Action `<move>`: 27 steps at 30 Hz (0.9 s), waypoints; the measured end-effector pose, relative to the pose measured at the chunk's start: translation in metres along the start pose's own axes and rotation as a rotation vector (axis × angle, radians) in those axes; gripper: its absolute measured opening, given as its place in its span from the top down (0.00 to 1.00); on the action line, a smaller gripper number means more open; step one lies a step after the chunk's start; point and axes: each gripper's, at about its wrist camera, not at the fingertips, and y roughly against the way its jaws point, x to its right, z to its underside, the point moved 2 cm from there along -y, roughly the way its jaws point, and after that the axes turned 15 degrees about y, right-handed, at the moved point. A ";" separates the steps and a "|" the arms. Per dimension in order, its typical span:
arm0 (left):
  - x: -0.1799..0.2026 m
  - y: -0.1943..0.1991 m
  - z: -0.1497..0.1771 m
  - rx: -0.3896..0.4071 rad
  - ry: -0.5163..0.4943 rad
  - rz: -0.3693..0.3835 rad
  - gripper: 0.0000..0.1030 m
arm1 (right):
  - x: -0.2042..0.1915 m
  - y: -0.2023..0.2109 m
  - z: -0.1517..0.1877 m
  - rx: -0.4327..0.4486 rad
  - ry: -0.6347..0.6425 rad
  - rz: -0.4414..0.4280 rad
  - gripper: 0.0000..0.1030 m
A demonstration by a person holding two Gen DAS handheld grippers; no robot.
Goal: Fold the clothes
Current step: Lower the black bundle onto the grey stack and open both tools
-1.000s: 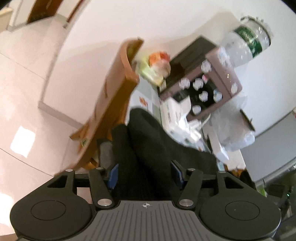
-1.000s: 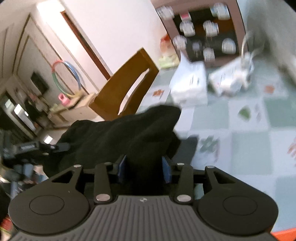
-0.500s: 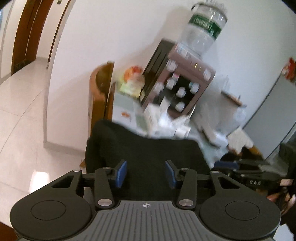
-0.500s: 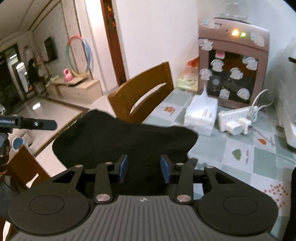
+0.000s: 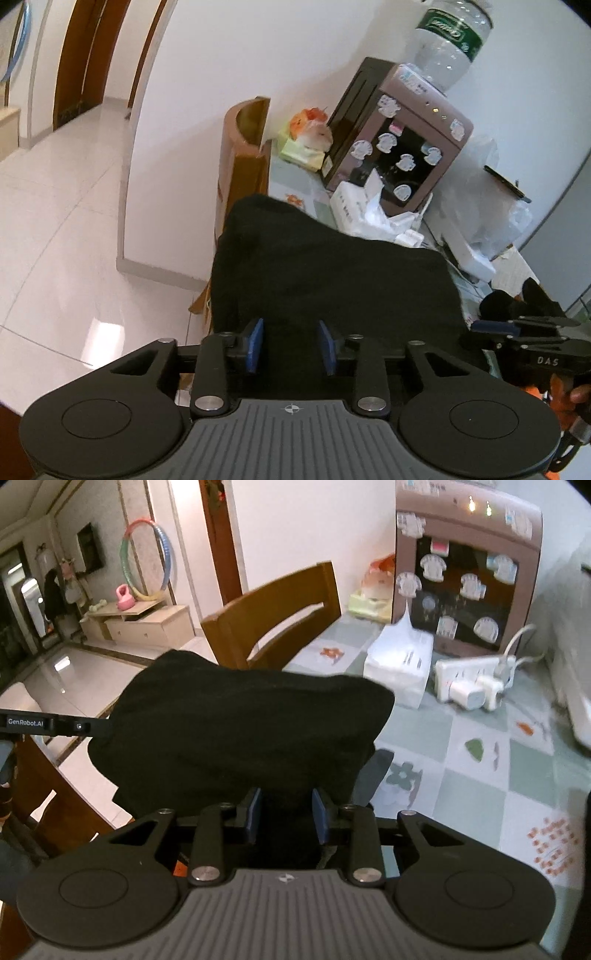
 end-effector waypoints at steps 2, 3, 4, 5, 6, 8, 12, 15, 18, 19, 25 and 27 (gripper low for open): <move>0.012 0.014 0.002 0.013 -0.015 0.004 0.52 | -0.002 0.016 -0.003 0.004 0.003 0.010 0.66; 0.020 0.023 0.004 0.025 -0.028 0.004 0.46 | -0.003 0.025 -0.003 0.007 0.002 0.013 0.66; 0.028 0.032 0.005 0.037 -0.041 0.003 0.42 | -0.005 0.035 -0.003 0.012 0.001 0.016 0.65; 0.036 0.041 0.008 0.053 -0.056 -0.002 0.34 | -0.007 0.045 -0.003 0.016 0.000 0.019 0.65; 0.045 0.050 0.011 0.068 -0.072 -0.007 0.30 | -0.008 0.055 -0.003 0.021 -0.001 0.021 0.65; 0.063 0.069 0.017 0.095 -0.100 -0.013 0.22 | -0.013 0.076 -0.001 0.032 -0.002 0.026 0.62; 0.098 0.106 0.034 0.139 -0.148 -0.015 0.10 | -0.027 0.122 0.005 0.056 0.008 0.041 0.55; 0.124 0.135 0.053 0.167 -0.155 -0.016 0.01 | -0.037 0.157 0.013 0.079 0.023 0.042 0.44; 0.148 0.160 0.074 0.186 -0.159 -0.015 0.00 | -0.046 0.189 0.025 0.105 0.038 0.040 0.32; 0.156 0.167 0.081 0.193 -0.167 -0.022 0.00 | -0.048 0.200 0.030 0.112 0.040 0.037 0.30; 0.199 0.199 0.130 0.225 -0.183 -0.073 0.00 | -0.055 0.261 0.067 0.153 0.063 0.009 0.14; 0.214 0.208 0.148 0.237 -0.184 -0.096 0.00 | -0.054 0.279 0.081 0.162 0.071 -0.003 0.14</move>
